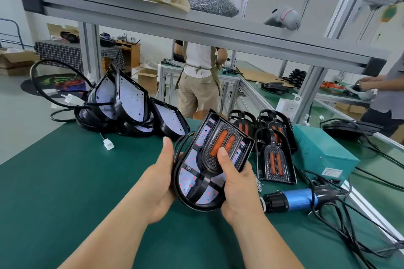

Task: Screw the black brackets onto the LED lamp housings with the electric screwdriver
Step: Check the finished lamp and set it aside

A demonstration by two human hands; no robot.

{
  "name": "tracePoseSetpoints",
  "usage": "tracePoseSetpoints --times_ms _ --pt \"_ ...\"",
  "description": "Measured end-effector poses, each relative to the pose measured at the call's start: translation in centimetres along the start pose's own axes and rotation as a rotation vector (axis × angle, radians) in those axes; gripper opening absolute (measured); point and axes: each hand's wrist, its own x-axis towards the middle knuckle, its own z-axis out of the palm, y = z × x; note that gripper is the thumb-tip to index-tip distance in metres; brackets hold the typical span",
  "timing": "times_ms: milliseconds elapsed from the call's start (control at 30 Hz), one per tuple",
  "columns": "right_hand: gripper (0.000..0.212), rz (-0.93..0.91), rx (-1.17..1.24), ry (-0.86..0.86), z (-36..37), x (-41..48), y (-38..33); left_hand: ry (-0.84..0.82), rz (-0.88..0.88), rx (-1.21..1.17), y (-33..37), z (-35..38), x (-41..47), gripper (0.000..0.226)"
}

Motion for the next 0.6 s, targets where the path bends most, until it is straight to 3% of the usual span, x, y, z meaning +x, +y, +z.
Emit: tracePoseSetpoints --times_ms 67,167,267,500,600 --pt "0.059 -0.041 -0.007 -0.019 0.2 -0.2 0.0 -0.049 0.064 0.001 -0.4 0.1 -0.1 0.059" --pt "0.053 -0.066 0.01 -0.046 0.7 -0.6 0.0 0.03 0.117 -0.023 -1.1 -0.2 0.3 0.057" --pt "0.05 -0.054 -0.028 -0.084 0.7 -0.7 0.0 0.136 0.147 -0.098 -1.2 -0.3 0.7 0.032" --pt "0.054 0.248 -0.274 -0.175 1.1 -1.5 0.5 0.327 0.154 -0.413 -0.6 -0.4 1.3 0.034" --pt "0.06 0.385 -0.24 -0.194 1.3 -1.8 0.5 0.337 0.155 -0.487 -0.4 -0.7 1.2 0.038"
